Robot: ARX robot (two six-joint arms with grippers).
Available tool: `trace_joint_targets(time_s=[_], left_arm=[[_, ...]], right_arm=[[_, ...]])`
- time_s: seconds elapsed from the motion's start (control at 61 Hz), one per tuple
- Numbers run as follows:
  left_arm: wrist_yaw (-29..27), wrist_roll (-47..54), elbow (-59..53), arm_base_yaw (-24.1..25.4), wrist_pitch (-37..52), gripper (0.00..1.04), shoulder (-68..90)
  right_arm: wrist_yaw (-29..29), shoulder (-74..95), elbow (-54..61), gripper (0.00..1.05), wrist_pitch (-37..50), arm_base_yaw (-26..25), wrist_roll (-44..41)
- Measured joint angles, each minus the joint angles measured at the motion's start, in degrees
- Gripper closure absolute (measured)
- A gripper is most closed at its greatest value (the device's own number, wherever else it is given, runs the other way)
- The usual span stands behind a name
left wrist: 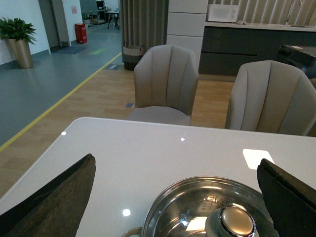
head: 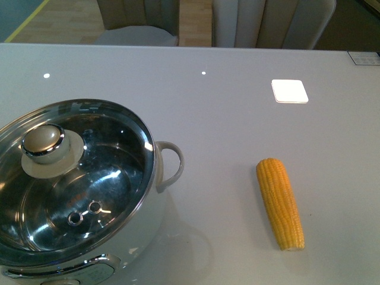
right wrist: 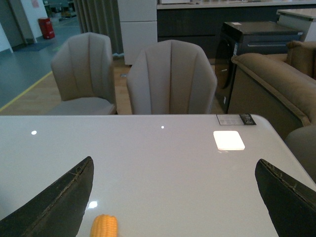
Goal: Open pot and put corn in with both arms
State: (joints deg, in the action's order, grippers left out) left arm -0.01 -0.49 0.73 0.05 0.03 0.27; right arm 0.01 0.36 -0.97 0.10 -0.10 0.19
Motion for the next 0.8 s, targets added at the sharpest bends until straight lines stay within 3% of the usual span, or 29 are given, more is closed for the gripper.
trace_joint_targets(time_s=[0.623,0.721,0.803], left_arm=[[0.0,0.0,0.0,0.0,0.0,0.07,0.0],[-3.7,-4.7,7.5,-3.3,-16.5,0.07,10.5],[-5.6,-7.0,10.7,-7.3,-18.1,0.07,17.7]], right_arm=[[0.0,0.0,0.0,0.09,0.0,0.0,0.0],[0.0,0.0,0.0,0.09,0.0,0.0,0.0],[0.0,0.0,0.0,0.09,0.0,0.0,0.0]])
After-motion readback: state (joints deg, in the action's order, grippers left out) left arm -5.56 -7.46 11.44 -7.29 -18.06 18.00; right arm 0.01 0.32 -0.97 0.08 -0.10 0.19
